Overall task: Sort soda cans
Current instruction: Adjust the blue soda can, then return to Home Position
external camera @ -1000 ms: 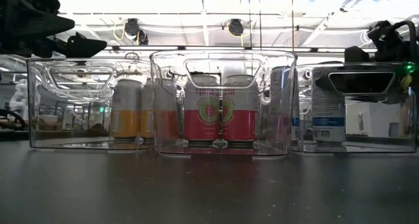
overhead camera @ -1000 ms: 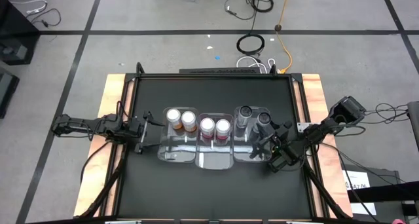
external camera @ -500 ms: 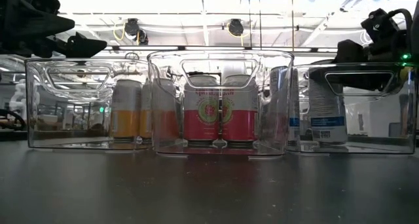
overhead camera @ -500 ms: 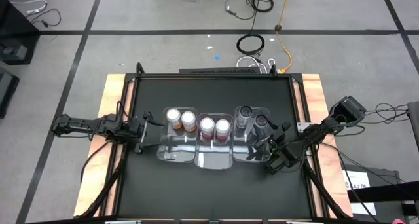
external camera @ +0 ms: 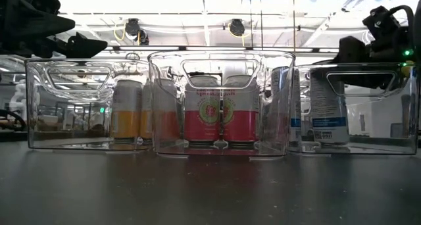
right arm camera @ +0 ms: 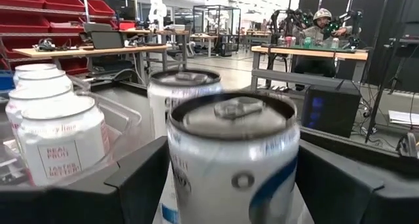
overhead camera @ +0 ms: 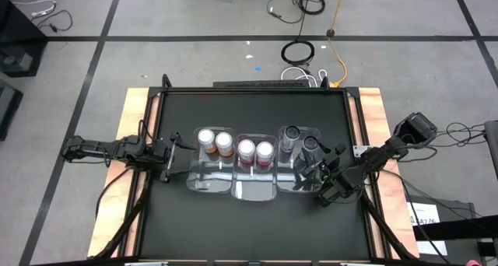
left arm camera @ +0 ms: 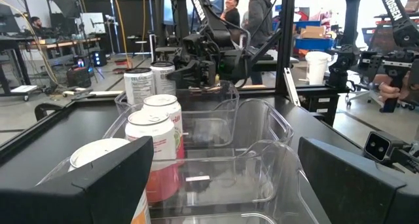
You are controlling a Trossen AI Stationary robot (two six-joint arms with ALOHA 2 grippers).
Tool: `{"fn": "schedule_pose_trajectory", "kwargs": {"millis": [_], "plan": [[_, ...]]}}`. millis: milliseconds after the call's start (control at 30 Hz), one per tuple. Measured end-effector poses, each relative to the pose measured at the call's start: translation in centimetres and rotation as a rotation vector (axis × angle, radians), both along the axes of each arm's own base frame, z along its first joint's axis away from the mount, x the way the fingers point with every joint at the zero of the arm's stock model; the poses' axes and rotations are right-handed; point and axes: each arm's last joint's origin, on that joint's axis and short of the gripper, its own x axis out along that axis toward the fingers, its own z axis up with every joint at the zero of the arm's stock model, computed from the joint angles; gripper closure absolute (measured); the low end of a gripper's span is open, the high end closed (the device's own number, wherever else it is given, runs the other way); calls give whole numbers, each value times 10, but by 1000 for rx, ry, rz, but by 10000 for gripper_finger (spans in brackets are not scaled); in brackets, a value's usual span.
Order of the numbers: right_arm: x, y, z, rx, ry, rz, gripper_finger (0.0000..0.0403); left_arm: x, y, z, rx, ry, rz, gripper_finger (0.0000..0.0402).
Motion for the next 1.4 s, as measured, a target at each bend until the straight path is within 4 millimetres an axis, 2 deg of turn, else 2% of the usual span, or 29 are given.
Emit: {"fn": "schedule_pose_trajectory", "kwargs": {"millis": [700,800,1133,1267,1400], "plan": [[-17,-11,62,-32,35,14,105,0,0,0,0,0,0,13],[-17,-11,81,-28,53,28,105,0,0,0,0,0,0,13],[-8,-4,160,-13,153,172,105,0,0,0,0,0,0,13],[-5,-1,180,52,138,270,115,0,0,0,0,0,0,13],[-3,2,191,120,137,385,152,0,0,0,0,0,0,13]]}}
